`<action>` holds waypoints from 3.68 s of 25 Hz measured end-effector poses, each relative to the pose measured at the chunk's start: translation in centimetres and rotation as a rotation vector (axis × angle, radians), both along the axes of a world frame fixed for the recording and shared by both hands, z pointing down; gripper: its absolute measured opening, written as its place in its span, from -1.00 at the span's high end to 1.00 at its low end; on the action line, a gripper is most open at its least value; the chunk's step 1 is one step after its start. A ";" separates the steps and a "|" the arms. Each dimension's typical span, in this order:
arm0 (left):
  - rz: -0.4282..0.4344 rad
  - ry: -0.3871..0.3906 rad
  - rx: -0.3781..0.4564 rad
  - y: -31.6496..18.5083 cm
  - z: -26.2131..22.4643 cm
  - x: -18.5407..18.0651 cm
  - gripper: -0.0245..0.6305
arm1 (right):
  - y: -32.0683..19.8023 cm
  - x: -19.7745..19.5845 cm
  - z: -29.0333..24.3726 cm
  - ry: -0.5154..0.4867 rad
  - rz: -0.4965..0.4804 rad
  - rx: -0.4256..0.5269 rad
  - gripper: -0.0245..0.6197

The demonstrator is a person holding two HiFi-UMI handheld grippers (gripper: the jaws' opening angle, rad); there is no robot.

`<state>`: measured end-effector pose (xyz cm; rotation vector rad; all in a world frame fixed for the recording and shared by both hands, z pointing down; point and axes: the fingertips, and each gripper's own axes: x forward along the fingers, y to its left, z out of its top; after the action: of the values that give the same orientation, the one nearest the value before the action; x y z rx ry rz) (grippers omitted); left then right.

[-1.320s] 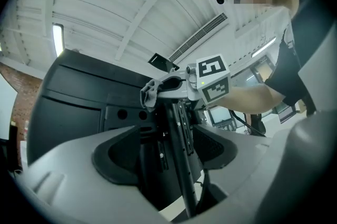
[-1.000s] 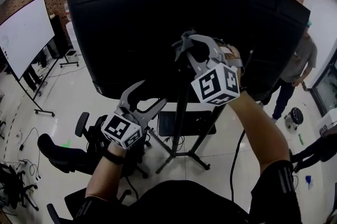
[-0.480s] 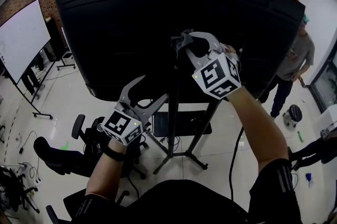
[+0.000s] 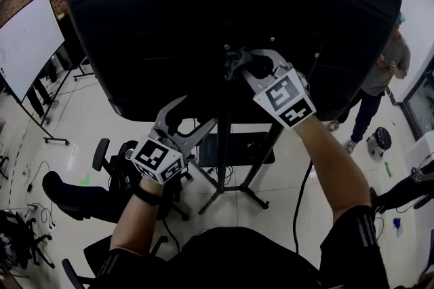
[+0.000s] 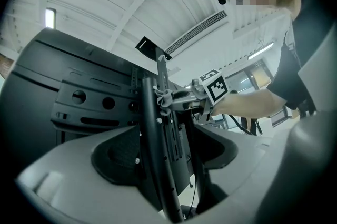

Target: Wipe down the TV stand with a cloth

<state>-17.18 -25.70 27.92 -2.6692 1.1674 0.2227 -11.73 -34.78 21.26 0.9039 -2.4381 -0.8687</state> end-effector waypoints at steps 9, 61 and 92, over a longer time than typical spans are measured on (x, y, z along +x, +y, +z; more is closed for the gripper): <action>0.016 -0.009 -0.056 -0.6 2.5 0.2 -0.11 | 0.1 -0.1 6.4 -0.001 -0.009 -0.145 0.73; 0.056 -0.075 -0.573 -4.2 39.3 2.7 -0.12 | 0.2 0.7 49.6 -0.132 0.197 -0.765 0.66; 0.010 -0.171 -0.825 -4.4 63.2 4.1 -0.13 | 0.6 2.1 74.8 -0.082 0.290 -0.967 0.69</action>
<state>-13.03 -30.07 91.10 -3.2657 1.4062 -0.6099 -9.66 -34.16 96.08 0.8458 -2.2706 0.4503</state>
